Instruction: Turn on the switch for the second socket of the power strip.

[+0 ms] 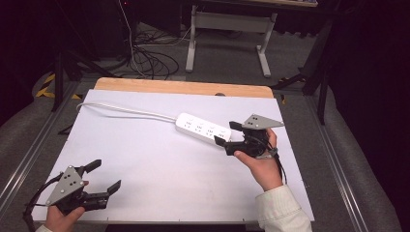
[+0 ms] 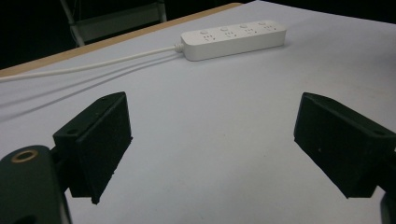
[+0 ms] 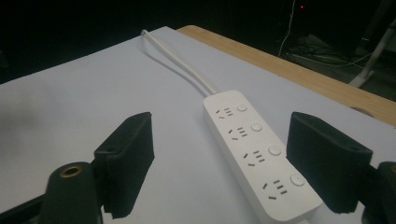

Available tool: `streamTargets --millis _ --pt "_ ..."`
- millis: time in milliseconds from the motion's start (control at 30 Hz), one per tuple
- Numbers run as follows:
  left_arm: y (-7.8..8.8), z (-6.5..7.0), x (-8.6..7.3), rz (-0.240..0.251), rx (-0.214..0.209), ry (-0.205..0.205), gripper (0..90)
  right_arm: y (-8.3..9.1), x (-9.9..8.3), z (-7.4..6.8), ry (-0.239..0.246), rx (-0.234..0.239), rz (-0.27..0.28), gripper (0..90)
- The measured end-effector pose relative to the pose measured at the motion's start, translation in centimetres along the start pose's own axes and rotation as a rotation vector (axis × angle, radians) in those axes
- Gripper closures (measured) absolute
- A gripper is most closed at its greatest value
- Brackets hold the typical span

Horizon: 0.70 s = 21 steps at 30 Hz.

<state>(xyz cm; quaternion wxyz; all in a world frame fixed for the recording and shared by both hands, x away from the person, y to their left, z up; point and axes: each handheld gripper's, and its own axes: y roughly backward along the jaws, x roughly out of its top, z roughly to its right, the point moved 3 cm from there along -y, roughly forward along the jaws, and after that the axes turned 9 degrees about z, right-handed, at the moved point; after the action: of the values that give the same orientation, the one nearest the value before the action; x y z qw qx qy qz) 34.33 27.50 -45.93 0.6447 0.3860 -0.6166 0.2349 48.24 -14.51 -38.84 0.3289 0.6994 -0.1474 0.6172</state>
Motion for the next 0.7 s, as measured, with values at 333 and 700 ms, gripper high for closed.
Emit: streamTargets --millis 333,700 --pt "0.1 -0.1 0.0 0.001 0.002 -0.006 11.7 2.8 -3.0 -0.2 0.009 0.043 0.001 19.4" --pt "0.1 -0.2 0.0 0.002 0.01 -0.004 12.0 4.7 -6.7 -0.6 0.027 0.085 -0.032 18.4"
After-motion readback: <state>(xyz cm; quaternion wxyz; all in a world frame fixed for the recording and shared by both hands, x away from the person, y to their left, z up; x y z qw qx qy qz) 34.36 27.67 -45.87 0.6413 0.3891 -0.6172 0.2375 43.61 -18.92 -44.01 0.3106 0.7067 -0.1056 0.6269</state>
